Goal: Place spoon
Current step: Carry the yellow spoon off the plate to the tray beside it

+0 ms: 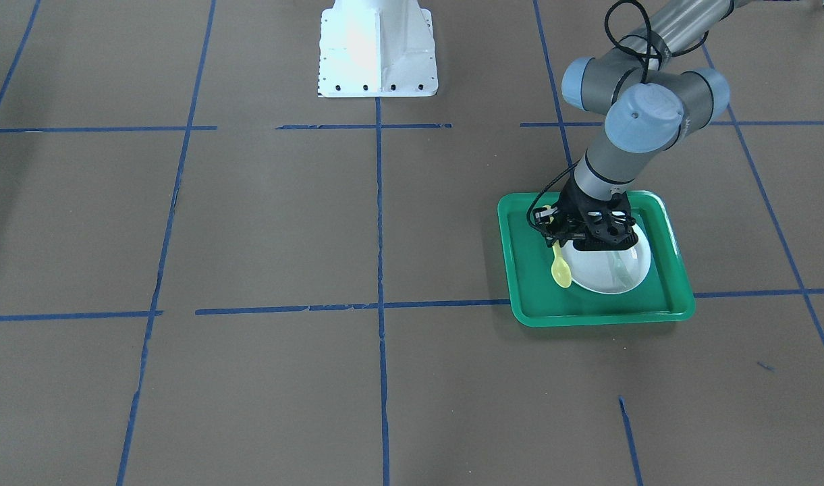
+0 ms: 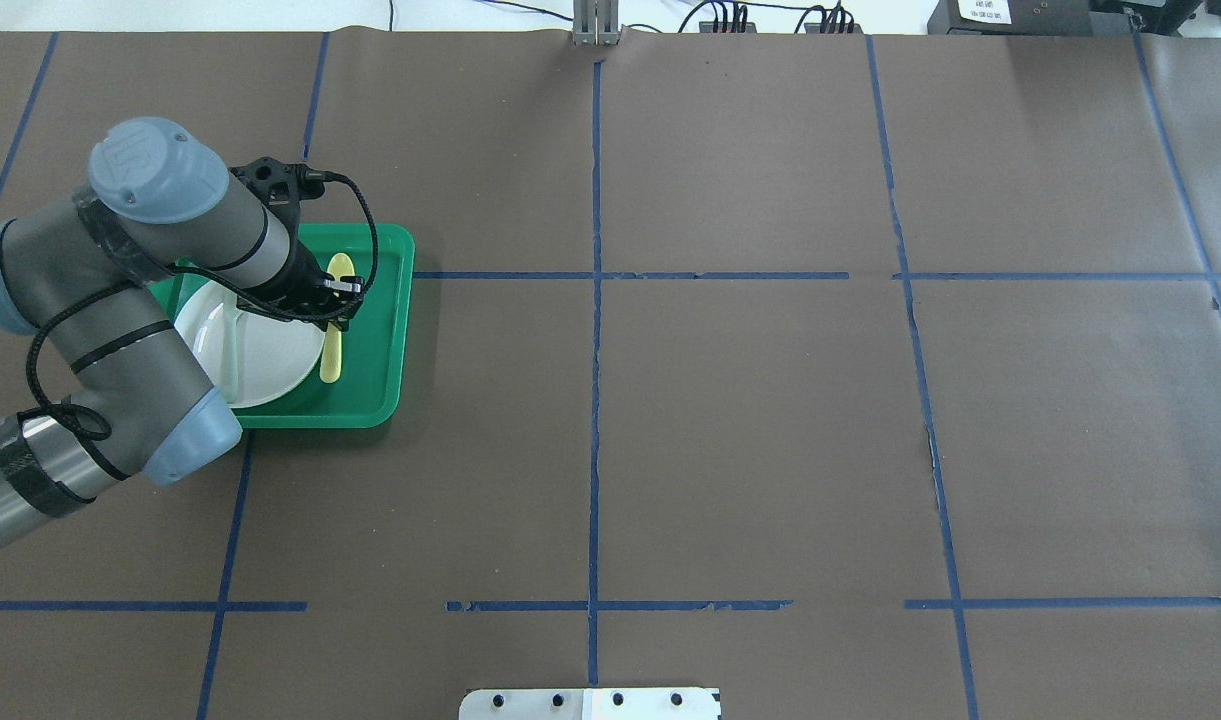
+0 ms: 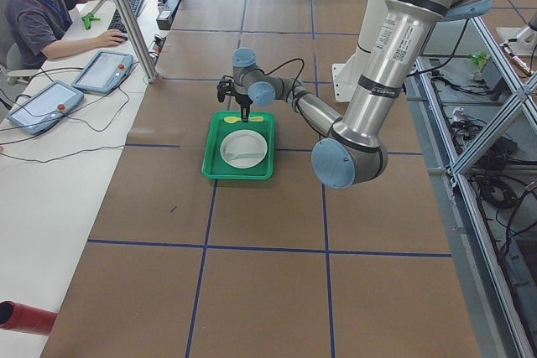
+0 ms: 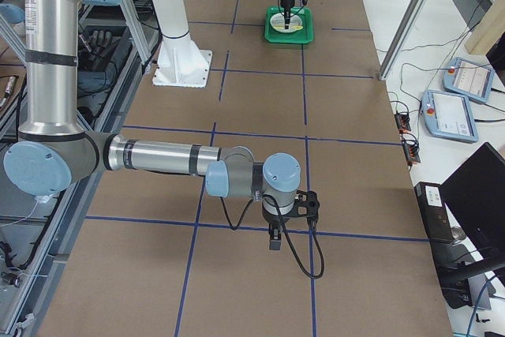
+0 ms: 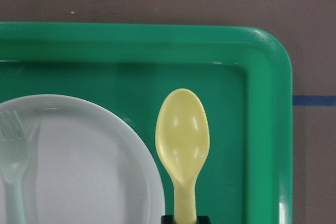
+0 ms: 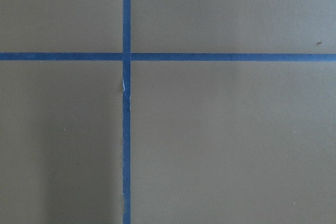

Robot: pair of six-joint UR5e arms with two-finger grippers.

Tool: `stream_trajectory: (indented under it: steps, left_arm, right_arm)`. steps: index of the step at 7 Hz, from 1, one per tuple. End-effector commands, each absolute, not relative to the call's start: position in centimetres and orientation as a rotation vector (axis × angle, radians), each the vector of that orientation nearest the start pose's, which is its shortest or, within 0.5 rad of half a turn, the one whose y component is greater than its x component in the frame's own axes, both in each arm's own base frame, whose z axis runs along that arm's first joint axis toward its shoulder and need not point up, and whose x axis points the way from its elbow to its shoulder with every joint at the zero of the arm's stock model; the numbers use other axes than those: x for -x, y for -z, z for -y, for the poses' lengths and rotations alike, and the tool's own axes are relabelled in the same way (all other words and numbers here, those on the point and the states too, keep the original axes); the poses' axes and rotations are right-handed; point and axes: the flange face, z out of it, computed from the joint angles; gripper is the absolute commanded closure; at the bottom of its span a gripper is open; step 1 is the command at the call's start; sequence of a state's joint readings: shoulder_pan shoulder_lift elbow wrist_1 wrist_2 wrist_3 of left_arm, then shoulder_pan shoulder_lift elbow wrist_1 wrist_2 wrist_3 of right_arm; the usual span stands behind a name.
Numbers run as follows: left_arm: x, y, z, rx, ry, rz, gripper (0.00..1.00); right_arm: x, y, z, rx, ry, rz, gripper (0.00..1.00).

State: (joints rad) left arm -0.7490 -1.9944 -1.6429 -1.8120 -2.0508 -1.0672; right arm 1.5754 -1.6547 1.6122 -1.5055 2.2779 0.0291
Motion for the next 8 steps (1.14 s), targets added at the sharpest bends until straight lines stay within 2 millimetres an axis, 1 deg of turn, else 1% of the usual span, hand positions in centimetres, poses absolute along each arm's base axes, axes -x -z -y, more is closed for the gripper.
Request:
stream_trajectory:
  steps: [1, 2, 4, 5, 6, 7, 8]
  left_arm:
    - [-45.09, -37.82, 51.01, -0.039, 0.05, -0.866, 1.0]
    - [-45.25, -38.24, 51.15, -0.048, 0.047, -0.879, 1.0]
    - [-45.35, -38.32, 51.1, -0.048, 0.043, -0.878, 1.0]
    - [-45.32, -38.43, 51.09, -0.049, 0.043, -0.876, 0.84]
    - [-45.32, -38.43, 51.09, -0.049, 0.043, -0.876, 0.64]
    - [-45.28, -38.46, 51.05, -0.049, 0.043, -0.876, 0.56]
    - [-45.23, -38.49, 51.01, -0.049, 0.043, -0.876, 0.55]
  right_arm:
    - [-7.07, -67.55, 45.79, -0.015, -0.024, 0.707, 0.0]
    - [-7.07, -67.62, 45.71, -0.013, -0.024, 0.707, 0.0]
    - [-7.07, -67.62, 45.71, -0.013, -0.024, 0.707, 0.0]
    - [-7.07, -67.64, 45.7, -0.012, -0.025, 0.707, 0.0]
    - [-7.07, -67.64, 45.7, -0.012, -0.025, 0.707, 0.0]
    - [-7.07, -67.62, 45.71, -0.013, -0.024, 0.707, 0.0]
    - [-7.07, -67.62, 45.71, -0.013, -0.024, 0.707, 0.0]
